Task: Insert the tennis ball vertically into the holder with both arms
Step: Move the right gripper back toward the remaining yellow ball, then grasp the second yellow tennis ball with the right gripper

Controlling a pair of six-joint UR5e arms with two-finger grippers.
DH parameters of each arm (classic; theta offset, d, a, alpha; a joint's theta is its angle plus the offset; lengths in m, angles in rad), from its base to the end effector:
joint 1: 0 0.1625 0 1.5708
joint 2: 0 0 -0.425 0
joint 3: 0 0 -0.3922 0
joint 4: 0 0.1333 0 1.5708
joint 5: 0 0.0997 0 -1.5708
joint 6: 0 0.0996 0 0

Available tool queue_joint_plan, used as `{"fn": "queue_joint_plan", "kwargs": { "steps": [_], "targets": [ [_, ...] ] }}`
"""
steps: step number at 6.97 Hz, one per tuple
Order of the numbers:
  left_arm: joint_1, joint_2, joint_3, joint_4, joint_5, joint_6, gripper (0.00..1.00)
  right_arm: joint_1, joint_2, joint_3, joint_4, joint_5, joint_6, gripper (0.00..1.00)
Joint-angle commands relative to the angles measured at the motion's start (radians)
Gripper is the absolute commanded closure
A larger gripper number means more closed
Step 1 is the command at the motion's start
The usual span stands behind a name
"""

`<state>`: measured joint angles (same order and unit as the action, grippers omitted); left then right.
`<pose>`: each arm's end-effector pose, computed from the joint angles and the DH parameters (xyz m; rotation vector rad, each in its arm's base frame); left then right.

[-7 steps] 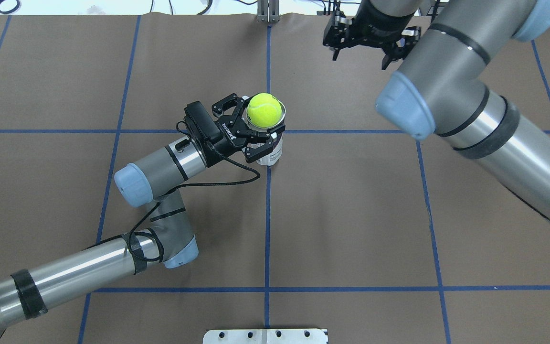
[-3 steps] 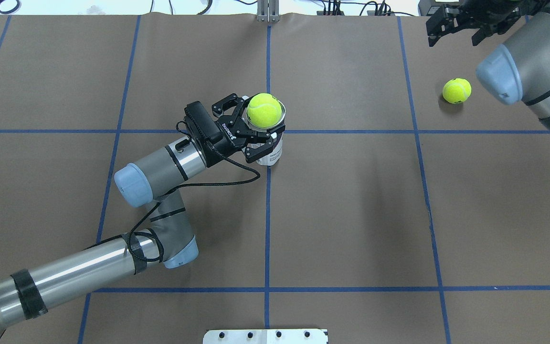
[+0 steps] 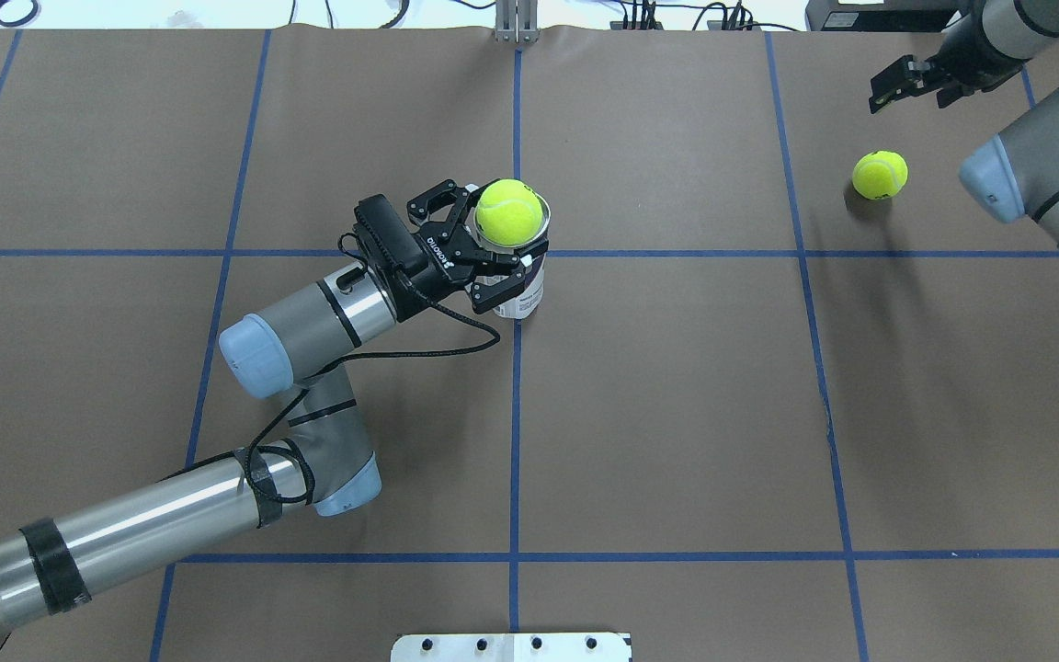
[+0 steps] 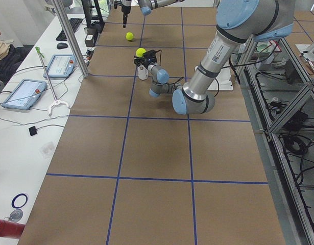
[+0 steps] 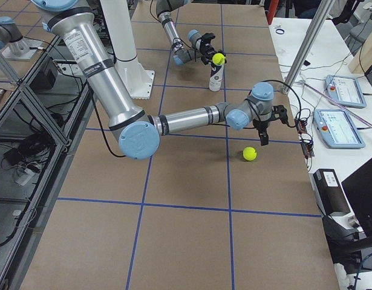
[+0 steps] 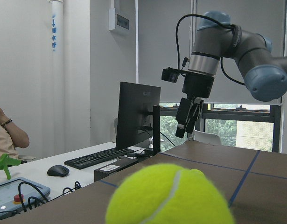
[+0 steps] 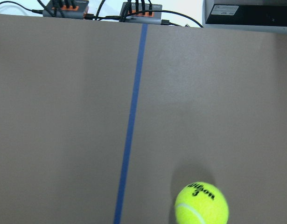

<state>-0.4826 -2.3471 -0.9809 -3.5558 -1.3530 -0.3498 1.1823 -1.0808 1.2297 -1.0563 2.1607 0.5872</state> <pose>0.5545 -0.4653 0.2558 1.7056 1.3277 0.1904 -0.1997 -0.6934 0.4831 0.3020 -0.8020 -0.0092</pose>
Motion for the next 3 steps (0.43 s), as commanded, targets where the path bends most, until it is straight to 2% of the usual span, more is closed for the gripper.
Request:
{"fn": "queue_joint_plan", "kwargs": {
  "steps": [1,3],
  "targets": [
    [0.001,0.0,0.001,0.0,0.0,0.0,0.08,-0.027,-0.033,-0.049,0.068,-0.018,-0.001,0.01],
    [0.001,0.0,0.002,0.0,0.0,0.0,0.08,-0.075,-0.047,-0.049,0.068,-0.074,0.006,0.01]
  ]
}}
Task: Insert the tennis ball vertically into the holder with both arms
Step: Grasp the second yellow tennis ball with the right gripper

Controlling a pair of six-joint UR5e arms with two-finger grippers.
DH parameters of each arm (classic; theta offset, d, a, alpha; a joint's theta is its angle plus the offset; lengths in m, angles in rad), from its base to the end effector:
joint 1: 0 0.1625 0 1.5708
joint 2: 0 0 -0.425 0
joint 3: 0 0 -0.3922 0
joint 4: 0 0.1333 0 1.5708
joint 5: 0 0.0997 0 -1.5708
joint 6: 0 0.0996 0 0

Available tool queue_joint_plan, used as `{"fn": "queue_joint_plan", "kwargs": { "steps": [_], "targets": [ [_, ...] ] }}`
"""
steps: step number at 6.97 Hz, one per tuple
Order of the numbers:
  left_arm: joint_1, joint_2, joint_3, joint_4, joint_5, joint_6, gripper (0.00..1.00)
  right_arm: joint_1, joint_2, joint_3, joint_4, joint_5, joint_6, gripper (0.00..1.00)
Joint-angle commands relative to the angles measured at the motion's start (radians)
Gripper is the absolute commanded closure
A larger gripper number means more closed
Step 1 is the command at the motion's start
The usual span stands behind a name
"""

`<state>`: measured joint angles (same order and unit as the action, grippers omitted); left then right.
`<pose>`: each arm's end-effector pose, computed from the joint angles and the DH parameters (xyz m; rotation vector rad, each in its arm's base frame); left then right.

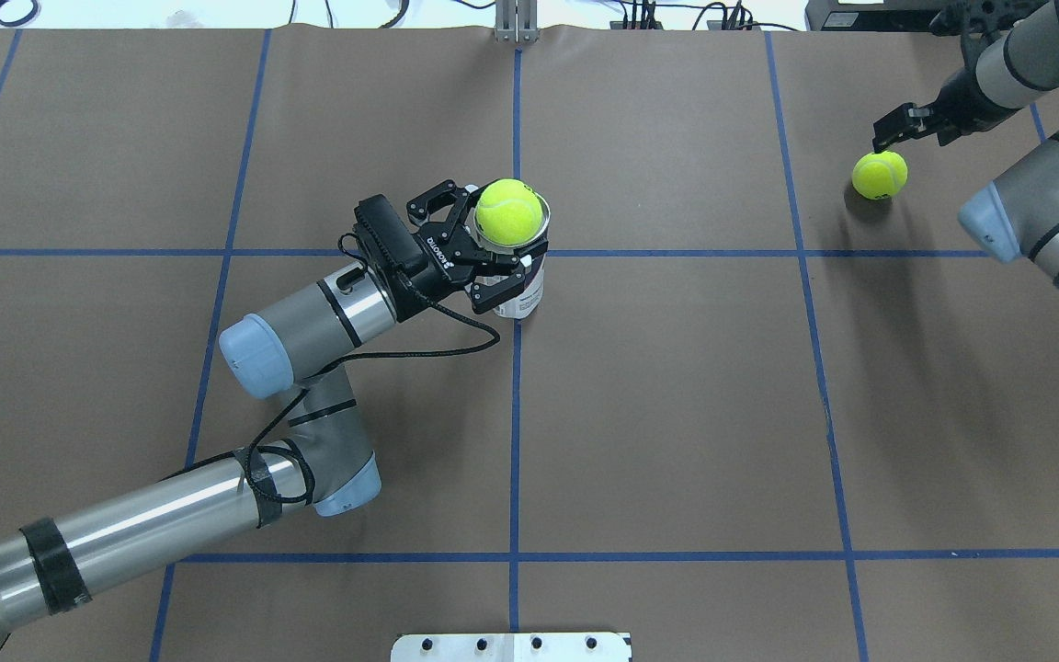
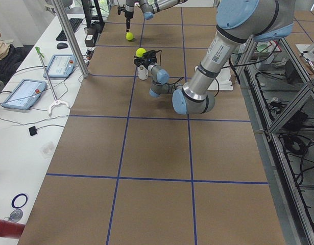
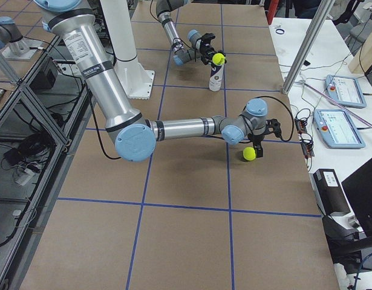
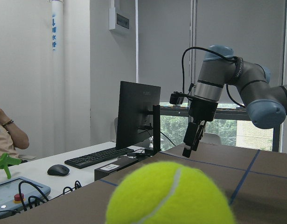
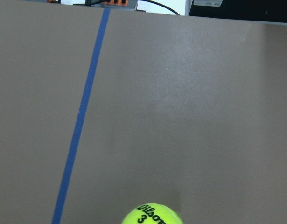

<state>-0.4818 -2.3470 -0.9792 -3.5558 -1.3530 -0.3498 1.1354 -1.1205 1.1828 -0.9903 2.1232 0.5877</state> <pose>0.5551 -0.4650 0.2566 1.7039 1.3271 0.1916 -0.2247 -0.6753 0.5288 0.2847 -0.7703 -0.0338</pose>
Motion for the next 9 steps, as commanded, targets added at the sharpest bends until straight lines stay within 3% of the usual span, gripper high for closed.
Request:
{"fn": "queue_joint_plan", "kwargs": {
  "steps": [1,4,5,6,7,8,9],
  "targets": [
    [0.0,0.0,0.001,0.0,0.0,0.0,0.08,-0.037,-0.007,-0.003,0.002,-0.042,0.007,0.01],
    [0.0,0.0,0.001,0.0,0.0,0.0,0.08,-0.078,-0.013,-0.003,0.002,-0.12,0.008,0.01],
    [0.0,0.0,0.002,0.0,0.0,0.0,0.08,-0.088,-0.015,-0.003,0.001,-0.124,0.006,0.12],
    [0.0,0.0,0.001,0.0,0.0,0.0,0.07,-0.097,-0.018,-0.003,0.001,-0.124,0.006,0.3],
    [0.0,0.0,0.001,0.0,0.0,0.0,0.07,-0.098,-0.016,-0.003,-0.001,-0.124,0.006,0.62],
    [0.0,0.0,0.001,0.0,0.0,0.0,0.07,-0.098,-0.01,0.004,-0.001,-0.123,0.007,1.0],
    [0.0,0.002,0.001,-0.002,-0.002,0.0,0.07,-0.094,-0.001,0.023,-0.001,-0.117,0.009,1.0]
  ]
}}
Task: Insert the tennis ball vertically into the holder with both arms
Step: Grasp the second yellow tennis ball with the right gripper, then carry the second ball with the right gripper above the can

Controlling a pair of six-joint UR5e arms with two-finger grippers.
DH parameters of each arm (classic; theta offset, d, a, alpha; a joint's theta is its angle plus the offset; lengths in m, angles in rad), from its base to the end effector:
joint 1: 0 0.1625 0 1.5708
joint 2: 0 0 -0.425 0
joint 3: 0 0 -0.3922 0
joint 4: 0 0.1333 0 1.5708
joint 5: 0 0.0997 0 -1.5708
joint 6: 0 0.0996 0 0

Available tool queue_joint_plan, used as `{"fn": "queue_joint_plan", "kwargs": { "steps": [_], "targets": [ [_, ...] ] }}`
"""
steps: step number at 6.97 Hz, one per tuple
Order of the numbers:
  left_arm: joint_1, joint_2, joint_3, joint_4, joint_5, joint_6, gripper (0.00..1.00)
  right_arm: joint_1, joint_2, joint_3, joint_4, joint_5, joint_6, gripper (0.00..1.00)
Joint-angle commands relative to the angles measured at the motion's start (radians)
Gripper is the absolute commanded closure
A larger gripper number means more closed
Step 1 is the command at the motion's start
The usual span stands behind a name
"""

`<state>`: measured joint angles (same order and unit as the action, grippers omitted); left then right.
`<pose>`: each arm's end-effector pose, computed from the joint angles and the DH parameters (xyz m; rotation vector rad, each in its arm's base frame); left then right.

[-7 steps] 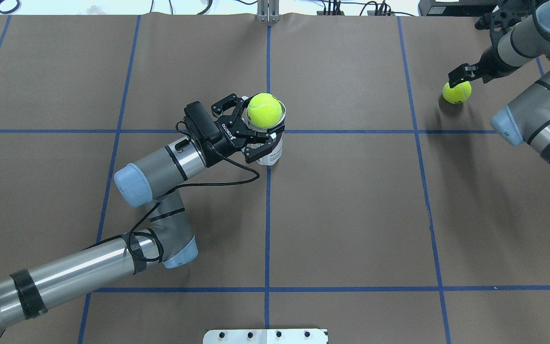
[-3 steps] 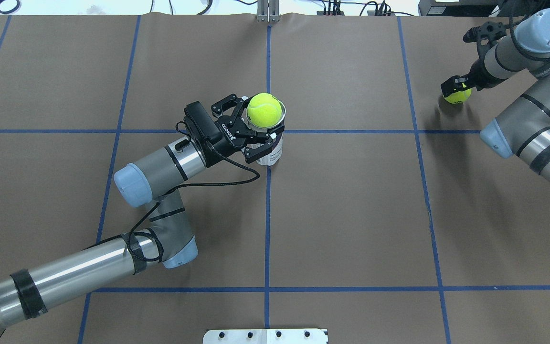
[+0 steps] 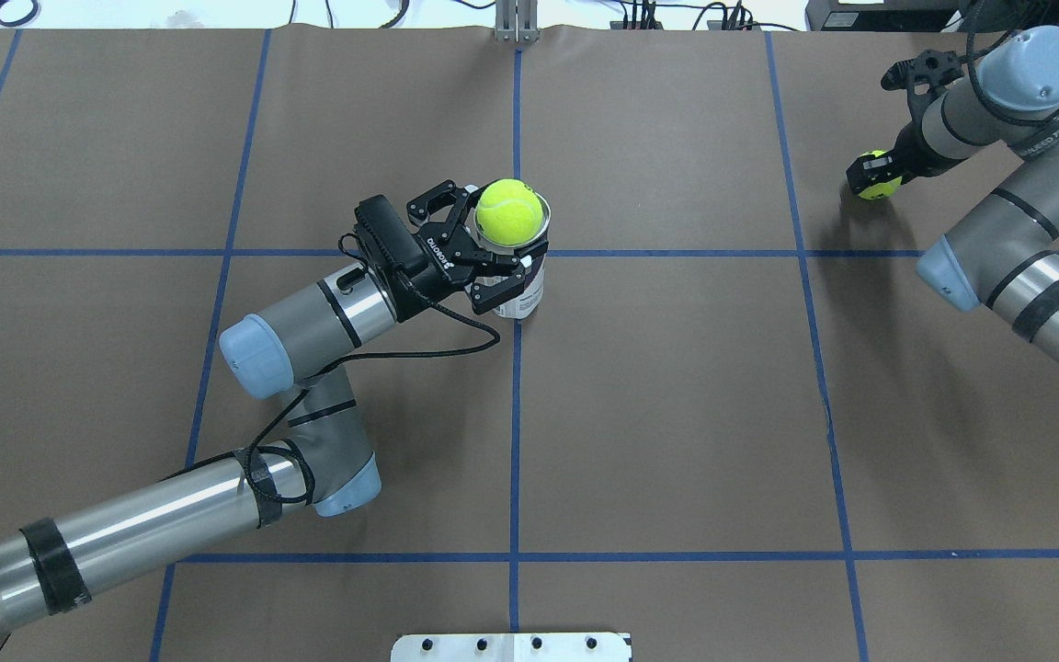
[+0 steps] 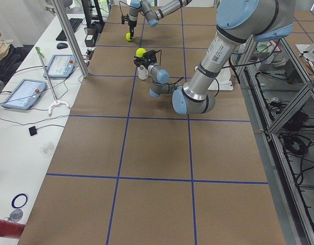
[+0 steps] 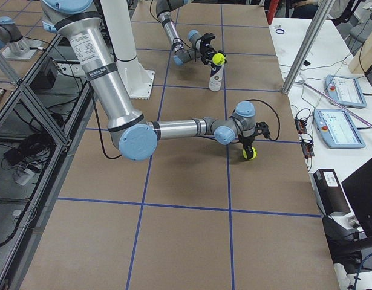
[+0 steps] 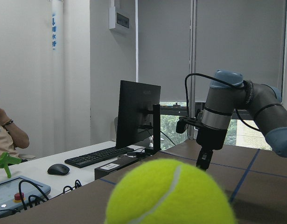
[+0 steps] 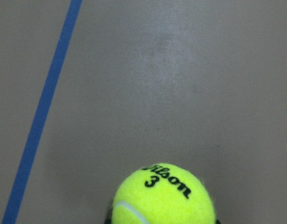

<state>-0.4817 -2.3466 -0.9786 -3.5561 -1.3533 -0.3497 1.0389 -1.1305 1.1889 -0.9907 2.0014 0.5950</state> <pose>0.5552 -0.4649 0.2571 1.7034 1.3268 0.1924 -0.2793 -0.6556 0.5373 0.3091 -0.6868 -0.0774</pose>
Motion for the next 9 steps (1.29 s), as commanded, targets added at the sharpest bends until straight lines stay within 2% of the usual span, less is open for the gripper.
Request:
{"fn": "queue_joint_plan", "kwargs": {
  "steps": [1,3,4,6,7,9],
  "targets": [
    [0.0,0.001,0.0,-0.001,-0.001,0.0,0.07,0.006,0.014,0.073,-0.008,0.02,0.073,1.0],
    [0.002,0.001,0.0,-0.001,-0.001,0.0,0.07,0.003,0.037,0.223,-0.089,0.075,0.297,1.0],
    [0.003,0.001,0.0,-0.001,-0.001,0.0,0.07,-0.019,0.049,0.326,-0.191,0.076,0.418,1.0],
    [0.005,0.0,0.0,-0.001,0.0,0.0,0.07,-0.072,0.092,0.592,-0.476,0.076,0.596,1.0],
    [0.005,0.001,-0.002,-0.001,0.0,0.0,0.07,-0.109,0.162,0.647,-0.568,0.071,0.7,1.0],
    [0.005,0.0,0.0,-0.001,0.0,0.0,0.07,-0.178,0.299,0.653,-0.633,0.031,0.889,1.0]
  ]
}}
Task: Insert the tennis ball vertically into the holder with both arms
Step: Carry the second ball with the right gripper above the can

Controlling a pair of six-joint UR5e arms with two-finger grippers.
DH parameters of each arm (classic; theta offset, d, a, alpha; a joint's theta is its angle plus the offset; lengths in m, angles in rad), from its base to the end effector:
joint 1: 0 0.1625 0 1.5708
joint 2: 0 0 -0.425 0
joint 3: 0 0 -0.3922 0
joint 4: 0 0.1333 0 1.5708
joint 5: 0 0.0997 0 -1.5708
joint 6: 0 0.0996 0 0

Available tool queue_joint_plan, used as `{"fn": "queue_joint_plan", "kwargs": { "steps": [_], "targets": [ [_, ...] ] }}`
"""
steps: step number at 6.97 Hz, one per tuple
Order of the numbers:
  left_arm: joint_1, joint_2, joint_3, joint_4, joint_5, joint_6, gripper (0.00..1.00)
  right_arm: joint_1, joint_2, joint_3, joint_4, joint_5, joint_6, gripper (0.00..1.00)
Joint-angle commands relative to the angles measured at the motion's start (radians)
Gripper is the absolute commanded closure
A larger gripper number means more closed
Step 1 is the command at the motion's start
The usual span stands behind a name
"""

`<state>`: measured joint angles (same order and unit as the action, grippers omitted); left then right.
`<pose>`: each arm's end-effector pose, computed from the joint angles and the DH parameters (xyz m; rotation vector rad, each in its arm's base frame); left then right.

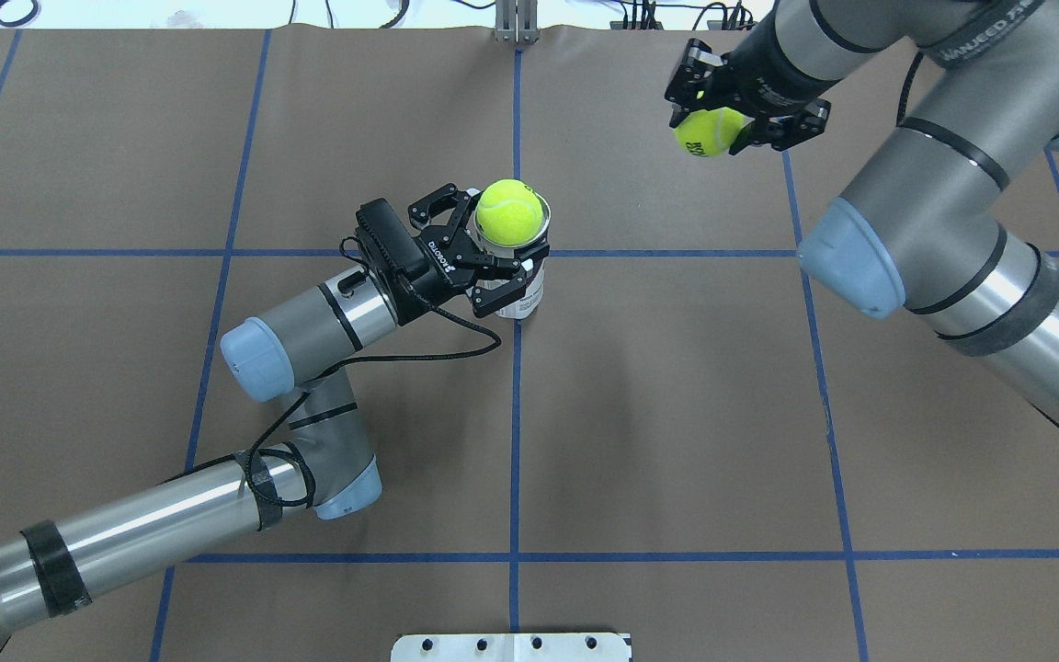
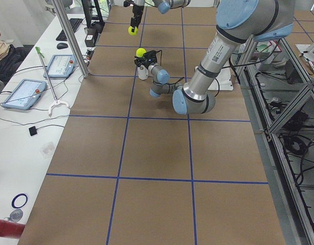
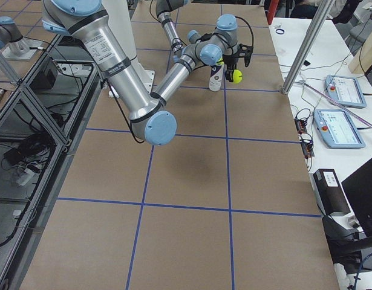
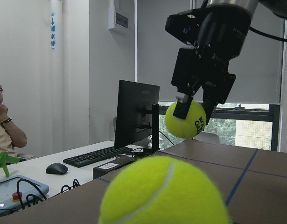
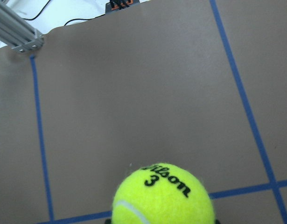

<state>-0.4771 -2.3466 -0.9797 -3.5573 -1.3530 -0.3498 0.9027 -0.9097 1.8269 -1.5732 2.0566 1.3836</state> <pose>0.5570 -0.4622 0.2567 1.7020 1.3323 0.1937 -0.3222 -0.5483 0.1613 0.0793 -1.0067 0.4323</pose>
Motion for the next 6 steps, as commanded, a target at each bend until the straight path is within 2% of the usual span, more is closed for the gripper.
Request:
{"fn": "queue_joint_plan", "kwargs": {
  "steps": [1,2,3,6],
  "targets": [
    [0.0,0.0,0.001,0.002,0.0,0.0,0.07,-0.074,0.153,0.015,-0.135,-0.041,0.147,1.0],
    [0.002,0.0,0.001,0.002,0.002,0.0,0.07,-0.12,0.228,0.017,-0.239,-0.076,0.173,1.0],
    [0.002,0.0,0.003,0.002,0.002,0.0,0.07,-0.145,0.274,0.017,-0.296,-0.087,0.198,1.0],
    [0.002,-0.002,0.003,0.002,0.002,0.0,0.07,-0.201,0.302,0.011,-0.355,-0.127,0.198,1.0]
  ]
}}
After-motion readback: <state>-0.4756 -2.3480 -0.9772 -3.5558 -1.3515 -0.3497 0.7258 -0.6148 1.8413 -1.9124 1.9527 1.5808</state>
